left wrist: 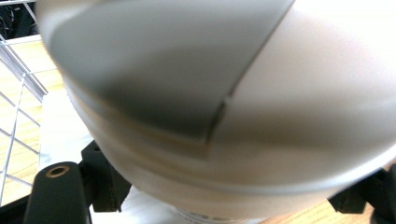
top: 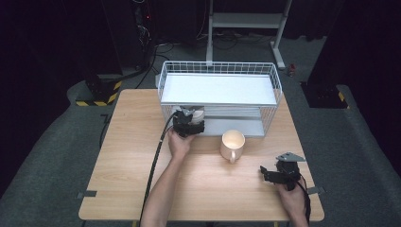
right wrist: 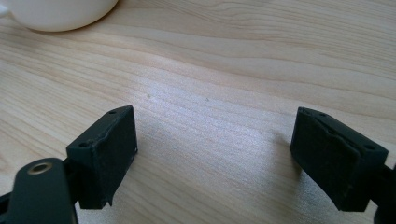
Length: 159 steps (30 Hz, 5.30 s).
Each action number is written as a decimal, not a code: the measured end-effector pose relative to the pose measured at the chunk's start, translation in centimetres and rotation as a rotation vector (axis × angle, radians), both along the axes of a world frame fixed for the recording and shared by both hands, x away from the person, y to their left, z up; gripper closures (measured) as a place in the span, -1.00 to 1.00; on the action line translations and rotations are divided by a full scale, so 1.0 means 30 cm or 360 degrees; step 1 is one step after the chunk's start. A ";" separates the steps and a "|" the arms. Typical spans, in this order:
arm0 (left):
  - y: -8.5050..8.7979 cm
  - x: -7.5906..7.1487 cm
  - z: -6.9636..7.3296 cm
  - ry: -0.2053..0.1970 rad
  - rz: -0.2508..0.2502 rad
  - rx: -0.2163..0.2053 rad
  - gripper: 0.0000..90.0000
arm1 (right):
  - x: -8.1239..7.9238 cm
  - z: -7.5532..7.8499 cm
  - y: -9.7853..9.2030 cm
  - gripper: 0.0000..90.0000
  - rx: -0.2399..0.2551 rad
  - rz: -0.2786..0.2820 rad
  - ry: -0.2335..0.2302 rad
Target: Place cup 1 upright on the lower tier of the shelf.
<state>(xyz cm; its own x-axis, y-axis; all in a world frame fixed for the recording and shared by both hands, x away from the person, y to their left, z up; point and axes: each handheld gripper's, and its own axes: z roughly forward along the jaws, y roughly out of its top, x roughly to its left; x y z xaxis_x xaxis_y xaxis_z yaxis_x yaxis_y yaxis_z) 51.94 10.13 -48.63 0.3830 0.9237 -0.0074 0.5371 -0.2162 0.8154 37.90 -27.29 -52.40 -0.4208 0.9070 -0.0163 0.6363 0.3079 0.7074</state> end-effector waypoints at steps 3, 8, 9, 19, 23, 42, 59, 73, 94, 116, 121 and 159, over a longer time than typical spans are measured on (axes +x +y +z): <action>-0.003 0.010 0.005 0.0023 0.0000 0.0018 -0.57 | 0.000 0.000 0.000 -0.67 0.0000 0.0000 0.0000; -0.004 0.027 0.006 0.0033 0.0019 0.0026 -0.57 | 0.000 0.000 0.000 -0.67 0.0000 0.0000 0.0000; -0.005 0.030 0.007 0.0038 0.0022 0.0028 -0.57 | 0.000 0.000 0.000 -0.67 0.0000 0.0000 0.0000; -0.012 0.042 0.009 0.0036 0.0048 0.0035 -0.57 | 0.000 0.000 0.000 -0.67 0.0000 0.0000 0.0000; -0.020 0.042 0.014 0.0053 0.0068 0.0052 -0.58 | 0.000 0.000 0.000 -0.67 0.0000 0.0000 0.0000; -0.013 0.035 0.021 0.0087 0.0048 0.0032 -0.78 | 0.000 0.000 0.000 -0.67 0.0000 0.0000 0.0000; 0.042 -0.022 0.026 0.0109 0.0026 0.0000 -0.78 | 0.000 0.000 0.000 -0.67 0.0000 0.0000 0.0000; 0.070 -0.081 0.050 0.0082 0.0006 -0.0054 -0.77 | 0.000 0.000 0.000 -0.67 0.0000 0.0000 0.0000; 0.097 -0.161 0.065 0.0007 -0.0057 -0.0014 -0.77 | 0.000 0.000 0.000 -0.67 0.0001 -0.0001 0.0000; 0.136 -0.245 0.065 0.0022 -0.0080 -0.0020 -0.75 | 0.000 0.000 0.000 -0.67 0.0001 0.0000 0.0000; 0.137 -0.269 0.067 0.0001 -0.0082 -0.0033 -0.73 | 0.000 0.000 0.000 -0.67 0.0001 0.0000 0.0000; 0.181 -0.439 0.085 -0.0024 -0.0097 -0.0100 -0.67 | 0.000 0.000 0.000 -0.67 0.0001 0.0000 0.0000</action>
